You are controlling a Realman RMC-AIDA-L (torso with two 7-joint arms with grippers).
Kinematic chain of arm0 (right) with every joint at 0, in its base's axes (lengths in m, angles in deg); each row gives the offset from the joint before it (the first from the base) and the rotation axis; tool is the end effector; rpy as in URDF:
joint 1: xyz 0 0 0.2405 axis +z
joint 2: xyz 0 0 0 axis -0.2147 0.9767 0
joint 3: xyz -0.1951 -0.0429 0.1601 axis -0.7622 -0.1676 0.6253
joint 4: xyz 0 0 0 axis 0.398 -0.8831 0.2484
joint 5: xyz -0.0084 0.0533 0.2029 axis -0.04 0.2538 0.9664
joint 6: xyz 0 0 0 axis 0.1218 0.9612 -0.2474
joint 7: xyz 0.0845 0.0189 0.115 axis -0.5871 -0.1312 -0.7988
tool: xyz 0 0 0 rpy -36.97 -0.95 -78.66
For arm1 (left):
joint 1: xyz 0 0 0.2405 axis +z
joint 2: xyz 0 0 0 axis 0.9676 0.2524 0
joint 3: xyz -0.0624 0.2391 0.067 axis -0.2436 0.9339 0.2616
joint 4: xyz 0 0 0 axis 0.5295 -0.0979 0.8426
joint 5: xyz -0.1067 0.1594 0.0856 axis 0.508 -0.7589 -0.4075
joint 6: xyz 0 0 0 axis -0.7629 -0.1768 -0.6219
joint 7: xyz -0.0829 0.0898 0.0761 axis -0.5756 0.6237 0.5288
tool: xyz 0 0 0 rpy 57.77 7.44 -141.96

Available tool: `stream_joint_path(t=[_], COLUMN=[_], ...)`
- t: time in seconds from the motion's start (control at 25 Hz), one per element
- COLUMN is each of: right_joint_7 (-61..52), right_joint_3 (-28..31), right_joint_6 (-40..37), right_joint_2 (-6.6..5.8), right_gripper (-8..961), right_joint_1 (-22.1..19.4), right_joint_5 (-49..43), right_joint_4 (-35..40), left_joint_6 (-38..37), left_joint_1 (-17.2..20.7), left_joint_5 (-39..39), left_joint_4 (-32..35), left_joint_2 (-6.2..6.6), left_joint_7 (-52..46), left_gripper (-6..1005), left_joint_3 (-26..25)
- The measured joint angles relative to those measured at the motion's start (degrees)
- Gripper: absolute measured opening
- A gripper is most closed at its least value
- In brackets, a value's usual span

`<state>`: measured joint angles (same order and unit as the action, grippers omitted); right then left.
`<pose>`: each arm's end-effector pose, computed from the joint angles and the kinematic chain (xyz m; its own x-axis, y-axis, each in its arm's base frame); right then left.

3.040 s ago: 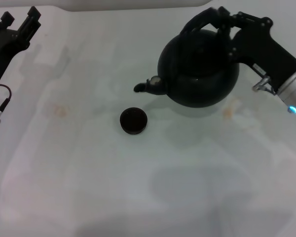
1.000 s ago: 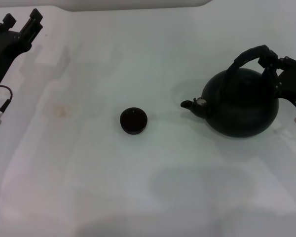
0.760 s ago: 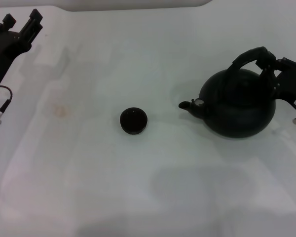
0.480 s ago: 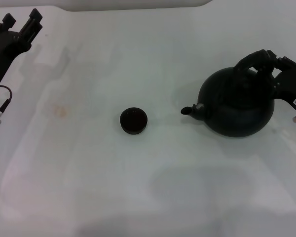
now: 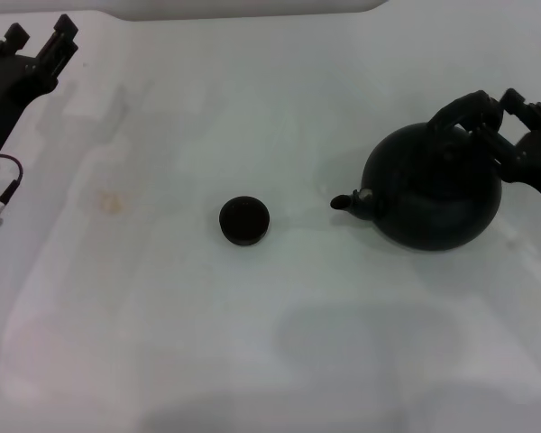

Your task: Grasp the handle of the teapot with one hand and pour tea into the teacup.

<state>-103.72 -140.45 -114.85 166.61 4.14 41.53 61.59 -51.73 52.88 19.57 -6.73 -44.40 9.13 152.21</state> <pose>0.3426 0.2666 -0.0247 0.5413 -0.1498 -0.8274 -0.7772 -0.4646 -0.4244 -0.3202 0.3357 -0.0145 0.3928 0.1029 0.9139 0.8925 -0.2821 -0.3518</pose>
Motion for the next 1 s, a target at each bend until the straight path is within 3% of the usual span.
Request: stream_joint_path(t=[0.32, 0.48, 0.64, 0.8, 1.0], right_joint_7=[-0.2, 0.2, 2.1, 11.3, 24.0], right_joint_3=[0.0, 1.0, 6.8, 13.1, 13.3], right_joint_6=[-7.9, -8.9, -8.2, -4.3, 0.6], right_joint_2=[-0.11, -0.26, -0.07, 0.72, 0.83], right_gripper=[877, 876, 875, 875, 874], right_joint_1=[-4.6, -6.3, -5.7, -4.5, -4.2], right_joint_5=[-0.9, -0.5, -0.2, -0.1, 4.2], right_joint_4=[-0.4, -1.3, -2.5, 0.4, 6.7], left_joint_6=[0.0, 0.0, 0.0, -0.2, 0.7], left_joint_1=[0.0, 0.0, -0.2, -0.5, -0.9], left_joint_5=[0.0, 0.1, 0.1, 1.6, 1.9], left_joint_4=[0.3, 0.2, 0.3, 0.3, -0.5], left_joint_2=[-0.04, -0.04, -0.13, -0.32, -0.34], left_joint_7=[0.0, 0.1, 0.5, 0.8, 0.9], left_gripper=[819, 819, 818, 818, 818], left_joint_3=[0.0, 0.0, 0.0, 0.3, 0.5])
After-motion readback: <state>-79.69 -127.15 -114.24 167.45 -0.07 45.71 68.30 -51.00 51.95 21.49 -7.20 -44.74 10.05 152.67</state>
